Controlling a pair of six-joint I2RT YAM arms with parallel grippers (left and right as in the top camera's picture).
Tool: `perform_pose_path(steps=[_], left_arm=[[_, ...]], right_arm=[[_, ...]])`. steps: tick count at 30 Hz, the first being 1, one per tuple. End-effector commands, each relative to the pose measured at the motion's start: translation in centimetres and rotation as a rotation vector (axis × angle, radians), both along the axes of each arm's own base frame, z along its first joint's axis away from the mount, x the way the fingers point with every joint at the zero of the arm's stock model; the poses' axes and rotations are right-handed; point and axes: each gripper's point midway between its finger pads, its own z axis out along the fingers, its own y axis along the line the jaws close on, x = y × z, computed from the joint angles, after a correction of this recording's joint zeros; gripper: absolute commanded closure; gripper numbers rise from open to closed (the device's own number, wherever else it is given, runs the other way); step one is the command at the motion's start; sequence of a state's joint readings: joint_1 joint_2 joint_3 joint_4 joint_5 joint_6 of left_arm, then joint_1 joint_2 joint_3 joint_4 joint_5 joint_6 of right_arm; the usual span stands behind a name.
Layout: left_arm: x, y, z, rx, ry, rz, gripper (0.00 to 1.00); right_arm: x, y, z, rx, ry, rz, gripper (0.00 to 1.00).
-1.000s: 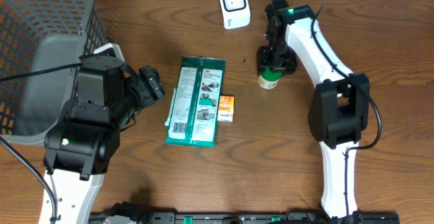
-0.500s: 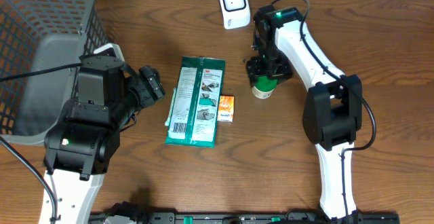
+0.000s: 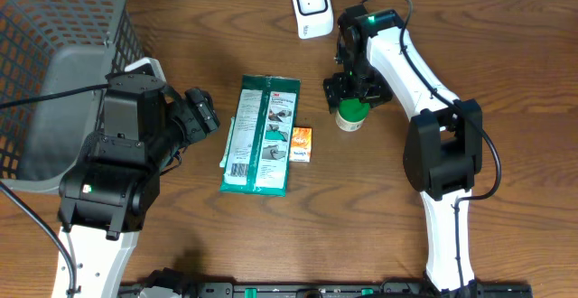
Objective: Scan the item barcode
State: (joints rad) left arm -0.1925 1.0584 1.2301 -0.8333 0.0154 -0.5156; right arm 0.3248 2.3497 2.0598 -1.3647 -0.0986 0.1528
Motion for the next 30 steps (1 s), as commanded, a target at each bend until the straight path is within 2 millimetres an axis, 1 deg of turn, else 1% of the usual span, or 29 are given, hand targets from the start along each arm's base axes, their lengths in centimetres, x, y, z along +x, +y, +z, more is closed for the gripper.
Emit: perform_pose_path(steps=[1,5,13,17,20,25,30], left_arm=[[0.1,0.4,0.7,0.021,-0.019,0.004,0.14],[0.1,0.4,0.6,0.021,-0.018,0.004,0.14],[0.1,0.4,0.6,0.021,-0.018,0.004,0.14],[0.1,0.4,0.7,0.021,-0.019,0.004,0.14],[0.1,0.4,0.7,0.021,-0.019,0.004,0.14],[0.1,0.4,0.7,0.021,-0.019,0.004,0.14],[0.1,0.4,0.7,0.021,-0.019,0.004,0.14]], right_arm=[[0.1,0.3,-0.3,0.001,0.002,-0.024,0.03],[0.1,0.3,-0.3,0.0,0.003,-0.031,0.05],[-0.5,0.1,-0.2,-0.022,0.035,-0.141,0.09],[-0.9,0.1,-0.2,-0.027,0.051,-0.158,0.16],[-1.0,0.0,-0.2,-0.03,0.057,-0.16,0.17],[-1.2,0.5,-0.2,-0.032,0.057,-0.157,0.18],[-1.5,1.5,-0.2,-0.032,0.053,-0.134,0.18]])
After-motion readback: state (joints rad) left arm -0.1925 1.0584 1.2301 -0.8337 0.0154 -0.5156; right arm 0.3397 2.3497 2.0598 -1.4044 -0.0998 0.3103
